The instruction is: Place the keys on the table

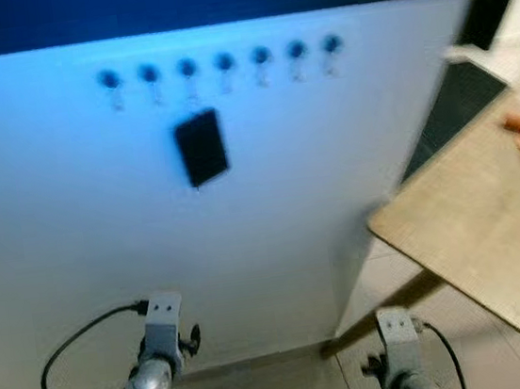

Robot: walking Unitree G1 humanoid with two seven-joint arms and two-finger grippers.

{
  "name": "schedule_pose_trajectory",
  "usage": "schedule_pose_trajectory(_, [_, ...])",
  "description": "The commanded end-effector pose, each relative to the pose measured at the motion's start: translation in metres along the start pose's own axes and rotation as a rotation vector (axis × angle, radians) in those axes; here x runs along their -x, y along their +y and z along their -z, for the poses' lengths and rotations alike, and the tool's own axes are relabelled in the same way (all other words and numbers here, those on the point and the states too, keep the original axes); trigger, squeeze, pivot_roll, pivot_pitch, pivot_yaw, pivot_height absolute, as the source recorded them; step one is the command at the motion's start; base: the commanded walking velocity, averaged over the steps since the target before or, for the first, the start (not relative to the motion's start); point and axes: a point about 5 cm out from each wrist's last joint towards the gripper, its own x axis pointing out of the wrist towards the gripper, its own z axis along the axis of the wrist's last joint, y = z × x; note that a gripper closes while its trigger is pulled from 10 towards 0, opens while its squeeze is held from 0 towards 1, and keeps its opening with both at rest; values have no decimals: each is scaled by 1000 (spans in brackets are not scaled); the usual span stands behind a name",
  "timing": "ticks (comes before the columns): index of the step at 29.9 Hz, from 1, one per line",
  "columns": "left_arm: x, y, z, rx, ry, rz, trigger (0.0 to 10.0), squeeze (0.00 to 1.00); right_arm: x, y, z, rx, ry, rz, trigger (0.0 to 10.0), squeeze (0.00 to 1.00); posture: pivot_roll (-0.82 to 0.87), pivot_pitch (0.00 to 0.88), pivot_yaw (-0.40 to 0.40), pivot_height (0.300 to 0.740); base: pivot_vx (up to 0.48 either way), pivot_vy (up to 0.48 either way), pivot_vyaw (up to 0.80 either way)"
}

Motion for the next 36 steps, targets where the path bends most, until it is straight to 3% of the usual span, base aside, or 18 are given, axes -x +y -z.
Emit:
schedule_pose_trajectory(1, [0,-2,2,-8,14,7,10000,0,3,-5,8,-1,25,13,10000,0,40,29,-15,740,0,0,800])
schedule_pose_trajectory(13, [0,-3,2,-13,10,15,10000,0,5,-9,13,-6,27,43,10000,0,41,31,-13,740,0,0,800])
schedule_pose_trajectory(18, [0,-5,-1,-27,-10,44,10000,0,6,-17,11,-106,-6,111,10000,0,40,33,-7,740,0,0,0])
schedule_pose_trajectory(23, [-1,-9,-3,-40,-19,73,10000,0,7,-18,12,-106,-4,116,10000,0,40,33,-7,740,0,0,0])
schedule_pose_trajectory(32, [-1,-11,-2,-36,-23,88,10000,0,8,-19,13,-109,-4,124,10000,0,37,25,-7,740,0,454,0])
schedule_pose_trajectory(36, [0,-11,-3,-45,-34,92,10000,0,8,-19,13,-111,-5,126,10000,0,37,20,-5,740,0,0,0])
